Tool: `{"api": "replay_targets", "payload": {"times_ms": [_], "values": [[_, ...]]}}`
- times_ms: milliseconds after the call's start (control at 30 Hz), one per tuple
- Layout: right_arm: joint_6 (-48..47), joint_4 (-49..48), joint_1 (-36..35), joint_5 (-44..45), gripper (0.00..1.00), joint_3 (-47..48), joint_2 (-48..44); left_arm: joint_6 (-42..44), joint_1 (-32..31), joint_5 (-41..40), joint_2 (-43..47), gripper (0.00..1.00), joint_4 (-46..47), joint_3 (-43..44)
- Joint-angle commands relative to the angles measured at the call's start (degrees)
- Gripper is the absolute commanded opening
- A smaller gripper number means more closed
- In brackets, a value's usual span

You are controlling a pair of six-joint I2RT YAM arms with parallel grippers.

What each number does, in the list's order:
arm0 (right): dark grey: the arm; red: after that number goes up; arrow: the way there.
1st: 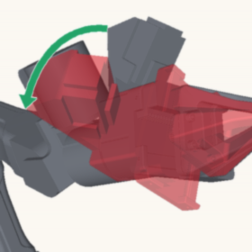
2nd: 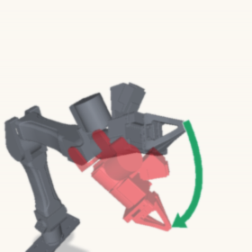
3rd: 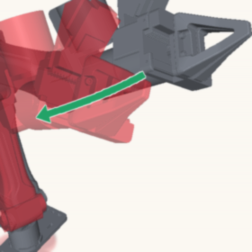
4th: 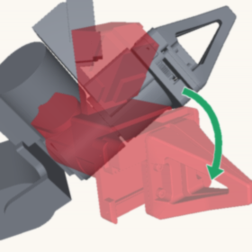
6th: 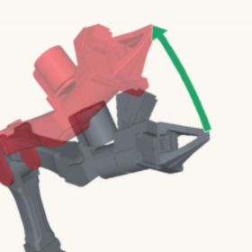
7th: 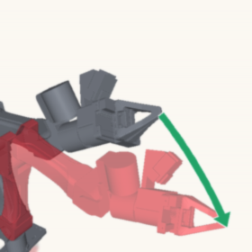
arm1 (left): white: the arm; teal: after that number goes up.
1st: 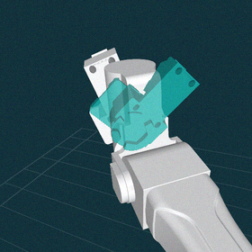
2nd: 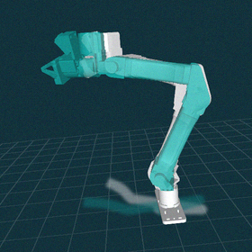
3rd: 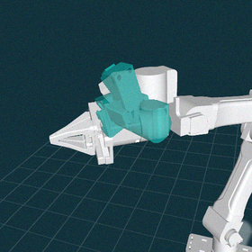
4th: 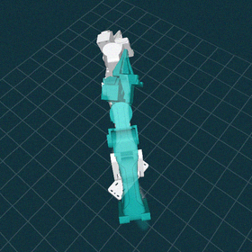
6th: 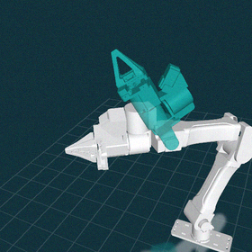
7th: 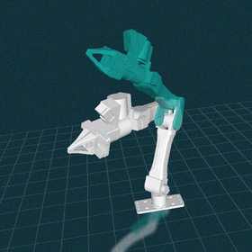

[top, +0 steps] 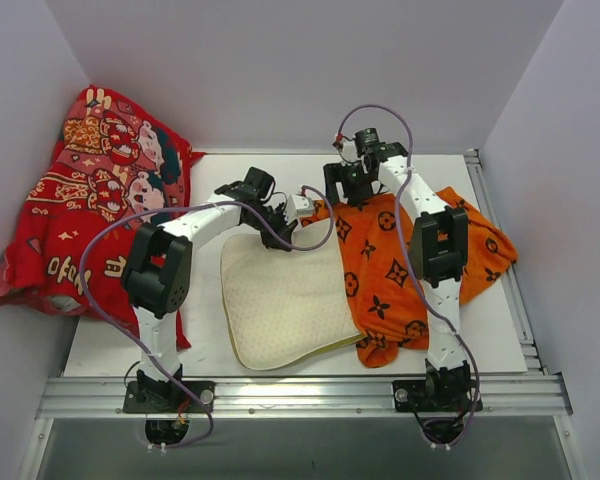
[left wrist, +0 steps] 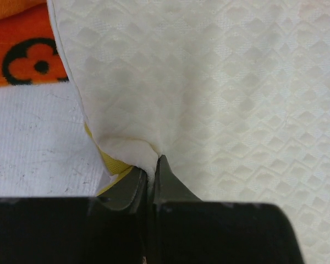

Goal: Put the pillow into the pillowcase

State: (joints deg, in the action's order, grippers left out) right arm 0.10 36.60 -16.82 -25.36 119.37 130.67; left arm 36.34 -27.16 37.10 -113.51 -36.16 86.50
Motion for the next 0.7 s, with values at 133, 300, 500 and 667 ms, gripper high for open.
{"api": "replay_targets", "payload": {"times_ms": [133, 300, 500, 667], "values": [[-3.43, -1.00, -2.43, 0.49, 0.69, -1.86, -0.95, 3.12, -0.26, 2.36, 3.21, 0.00, 2.15, 1.30], [-4.32, -0.74, -4.80, 1.02, 0.17, -1.51, 1.16, 2.51, -1.40, 2.45, 3.65, 0.00, 5.40, 1.04], [2.84, -0.30, -6.03, -5.46, 0.00, 0.15, -1.46, -0.72, -3.08, 2.71, 5.14, 0.00, 11.70, -0.19], [23.25, -14.65, -8.57, -20.13, 0.00, -5.89, -11.29, -6.53, -5.54, 7.45, 9.01, 0.00, 20.42, -0.72]]}}
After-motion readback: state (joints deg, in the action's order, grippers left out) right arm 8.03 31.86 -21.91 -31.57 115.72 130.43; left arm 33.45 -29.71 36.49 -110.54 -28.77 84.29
